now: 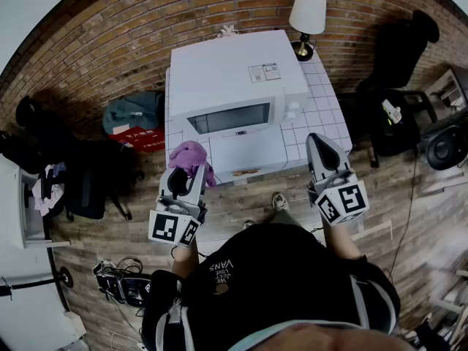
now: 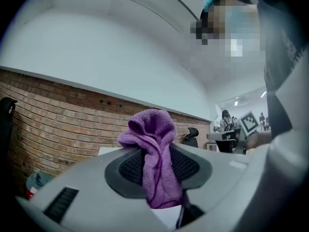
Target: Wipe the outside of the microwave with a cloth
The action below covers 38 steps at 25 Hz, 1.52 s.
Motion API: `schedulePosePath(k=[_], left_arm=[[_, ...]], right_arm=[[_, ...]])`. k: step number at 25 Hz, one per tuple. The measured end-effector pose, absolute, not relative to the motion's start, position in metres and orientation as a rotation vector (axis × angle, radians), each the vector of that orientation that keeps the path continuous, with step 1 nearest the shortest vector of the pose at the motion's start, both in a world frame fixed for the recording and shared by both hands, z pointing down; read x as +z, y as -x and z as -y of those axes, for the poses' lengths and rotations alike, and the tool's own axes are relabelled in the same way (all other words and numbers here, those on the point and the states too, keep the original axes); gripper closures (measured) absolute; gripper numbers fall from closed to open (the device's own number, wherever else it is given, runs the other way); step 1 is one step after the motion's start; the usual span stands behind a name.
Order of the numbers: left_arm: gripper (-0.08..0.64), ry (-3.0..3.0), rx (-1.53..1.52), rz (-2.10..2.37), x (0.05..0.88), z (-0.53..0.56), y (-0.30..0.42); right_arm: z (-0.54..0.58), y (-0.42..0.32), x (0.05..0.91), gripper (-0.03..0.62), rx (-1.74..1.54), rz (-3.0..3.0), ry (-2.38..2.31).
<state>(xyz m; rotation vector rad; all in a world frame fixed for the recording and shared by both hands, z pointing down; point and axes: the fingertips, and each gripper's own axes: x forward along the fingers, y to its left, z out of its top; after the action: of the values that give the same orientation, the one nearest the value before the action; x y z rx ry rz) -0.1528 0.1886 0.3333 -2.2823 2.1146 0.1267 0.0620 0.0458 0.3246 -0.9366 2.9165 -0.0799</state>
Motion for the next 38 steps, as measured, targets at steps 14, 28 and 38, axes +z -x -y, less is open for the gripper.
schedulePosePath(k=[14,28,38], left_arm=[[0.417,2.307,0.133,-2.098,0.341,-0.206,0.156],[0.417,2.385,0.119,-2.041,0.353,-0.21,0.165],[0.417,2.357,0.104,-2.046,0.346,-0.161,0.175]], right_arm=[[-0.069,-0.049,0.325,0.594,-0.144,-2.888,0.869],[-0.08,-0.056,0.334,0.595,-0.145,-2.867,0.993],[-0.032,-0.045,0.332,0.595,-0.143,-2.872,0.962]])
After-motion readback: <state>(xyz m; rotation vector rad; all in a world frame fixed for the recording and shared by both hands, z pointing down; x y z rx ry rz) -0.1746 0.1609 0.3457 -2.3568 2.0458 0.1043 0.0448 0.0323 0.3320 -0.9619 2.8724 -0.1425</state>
